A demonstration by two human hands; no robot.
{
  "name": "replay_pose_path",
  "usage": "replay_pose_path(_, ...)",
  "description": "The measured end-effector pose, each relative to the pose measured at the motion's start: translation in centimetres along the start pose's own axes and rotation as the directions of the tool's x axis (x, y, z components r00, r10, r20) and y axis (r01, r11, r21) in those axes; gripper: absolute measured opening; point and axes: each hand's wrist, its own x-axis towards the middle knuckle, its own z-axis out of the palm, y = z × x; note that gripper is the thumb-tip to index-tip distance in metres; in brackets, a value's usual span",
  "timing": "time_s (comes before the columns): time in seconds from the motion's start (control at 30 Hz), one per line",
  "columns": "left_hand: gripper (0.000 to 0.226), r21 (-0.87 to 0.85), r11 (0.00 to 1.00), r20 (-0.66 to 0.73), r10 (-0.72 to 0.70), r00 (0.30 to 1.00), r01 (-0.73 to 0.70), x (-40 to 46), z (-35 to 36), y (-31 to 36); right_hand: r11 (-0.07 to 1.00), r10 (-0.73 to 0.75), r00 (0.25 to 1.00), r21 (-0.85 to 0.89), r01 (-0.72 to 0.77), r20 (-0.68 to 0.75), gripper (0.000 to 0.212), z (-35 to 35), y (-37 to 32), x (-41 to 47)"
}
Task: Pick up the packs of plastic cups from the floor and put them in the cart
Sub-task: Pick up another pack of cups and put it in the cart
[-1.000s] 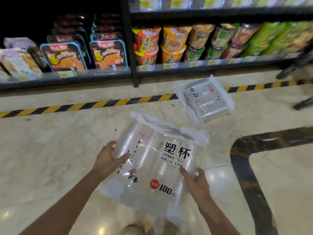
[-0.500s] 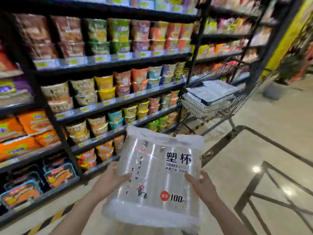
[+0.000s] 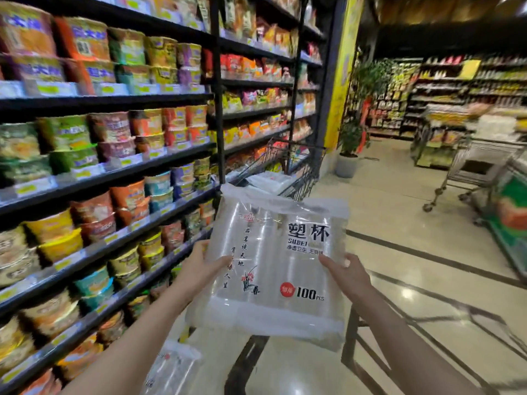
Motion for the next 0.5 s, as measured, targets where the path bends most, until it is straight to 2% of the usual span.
replay_pose_path(0.17, 0.054, -0.007, 1.000, 0.084, 0.012, 0.996, -0.012, 7.8, 5.2, 3.1, 0.998, 0.042, 0.998, 0.037, -0.041, -0.042, 0.076, -2.4, -0.4, 8.4)
replay_pose_path(0.5, 0.059, 0.089, 0.996, 0.046, -0.013, 0.999, 0.009, 26.2, 12.2, 7.6, 0.994, 0.067, 0.997, 0.083, -0.070, 0.033, 0.076, -1.0, -3.5, 28.5)
